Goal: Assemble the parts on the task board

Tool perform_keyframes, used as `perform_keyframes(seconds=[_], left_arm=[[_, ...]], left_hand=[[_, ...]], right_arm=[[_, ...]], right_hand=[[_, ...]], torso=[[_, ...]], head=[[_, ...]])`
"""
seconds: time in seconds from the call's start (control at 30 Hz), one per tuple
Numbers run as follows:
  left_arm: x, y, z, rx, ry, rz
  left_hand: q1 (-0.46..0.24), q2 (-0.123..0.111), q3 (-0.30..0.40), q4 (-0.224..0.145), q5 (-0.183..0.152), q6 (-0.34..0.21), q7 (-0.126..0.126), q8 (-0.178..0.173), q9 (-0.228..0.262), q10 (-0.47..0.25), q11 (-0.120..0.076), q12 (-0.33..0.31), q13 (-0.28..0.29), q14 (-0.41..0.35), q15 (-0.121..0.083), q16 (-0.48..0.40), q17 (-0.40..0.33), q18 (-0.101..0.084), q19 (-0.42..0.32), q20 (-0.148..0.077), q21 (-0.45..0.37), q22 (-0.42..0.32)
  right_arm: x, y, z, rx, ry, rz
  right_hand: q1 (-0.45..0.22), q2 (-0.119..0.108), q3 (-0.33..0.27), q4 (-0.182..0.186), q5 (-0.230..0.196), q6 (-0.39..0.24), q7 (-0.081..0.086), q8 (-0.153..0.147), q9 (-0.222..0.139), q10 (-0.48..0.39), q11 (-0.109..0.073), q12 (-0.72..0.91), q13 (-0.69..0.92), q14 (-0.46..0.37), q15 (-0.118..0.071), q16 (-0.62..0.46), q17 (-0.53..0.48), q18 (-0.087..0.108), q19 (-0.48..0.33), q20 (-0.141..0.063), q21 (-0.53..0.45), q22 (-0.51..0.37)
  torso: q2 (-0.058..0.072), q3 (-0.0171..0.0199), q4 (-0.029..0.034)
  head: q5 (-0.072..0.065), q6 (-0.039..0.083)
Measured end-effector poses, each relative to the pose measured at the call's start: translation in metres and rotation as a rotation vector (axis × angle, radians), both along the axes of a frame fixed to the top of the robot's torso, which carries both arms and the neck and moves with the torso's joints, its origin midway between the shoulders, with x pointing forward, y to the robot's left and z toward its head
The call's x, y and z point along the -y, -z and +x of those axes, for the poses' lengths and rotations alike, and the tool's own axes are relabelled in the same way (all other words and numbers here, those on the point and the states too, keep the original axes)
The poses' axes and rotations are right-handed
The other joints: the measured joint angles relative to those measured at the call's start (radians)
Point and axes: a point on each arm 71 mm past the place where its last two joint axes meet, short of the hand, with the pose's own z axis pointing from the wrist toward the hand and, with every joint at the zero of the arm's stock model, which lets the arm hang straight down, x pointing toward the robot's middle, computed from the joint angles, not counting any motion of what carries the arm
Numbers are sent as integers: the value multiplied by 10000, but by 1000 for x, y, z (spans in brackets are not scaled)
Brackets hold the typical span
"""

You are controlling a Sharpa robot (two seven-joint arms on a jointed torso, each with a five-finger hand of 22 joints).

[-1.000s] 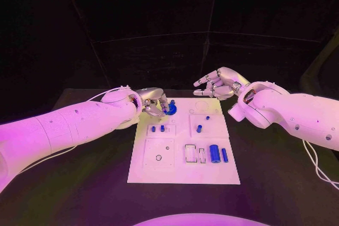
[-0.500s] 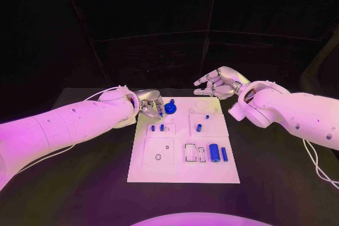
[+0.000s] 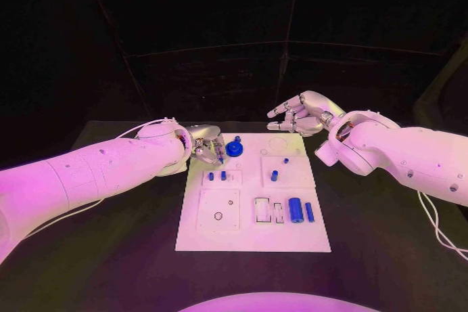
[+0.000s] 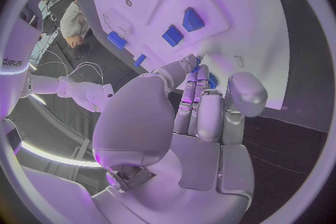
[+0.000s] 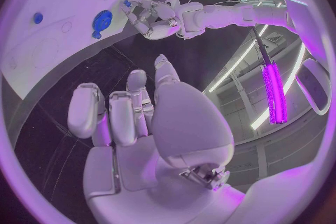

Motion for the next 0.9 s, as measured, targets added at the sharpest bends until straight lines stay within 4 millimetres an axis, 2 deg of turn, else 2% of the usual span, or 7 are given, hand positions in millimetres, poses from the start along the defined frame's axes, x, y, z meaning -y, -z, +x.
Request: perform_keyframes(seconds=[0.9], left_arm=[[0,7,3,-196,-112,207]], left_hand=[[-50,-50,28,-29,0,35,-36,-73,2,0,0,-100,7,0,0,0,-21,0,0,0,37,56]], right_arm=[[-1,0,0,2,-20,4]], right_hand=[[0,0,1,0,0,0,0,0,0,0,0,0,-1,0,0,0,-1,0,0,0,0,0]], torso=[[-5,-2,0]], head=[[16,-34]])
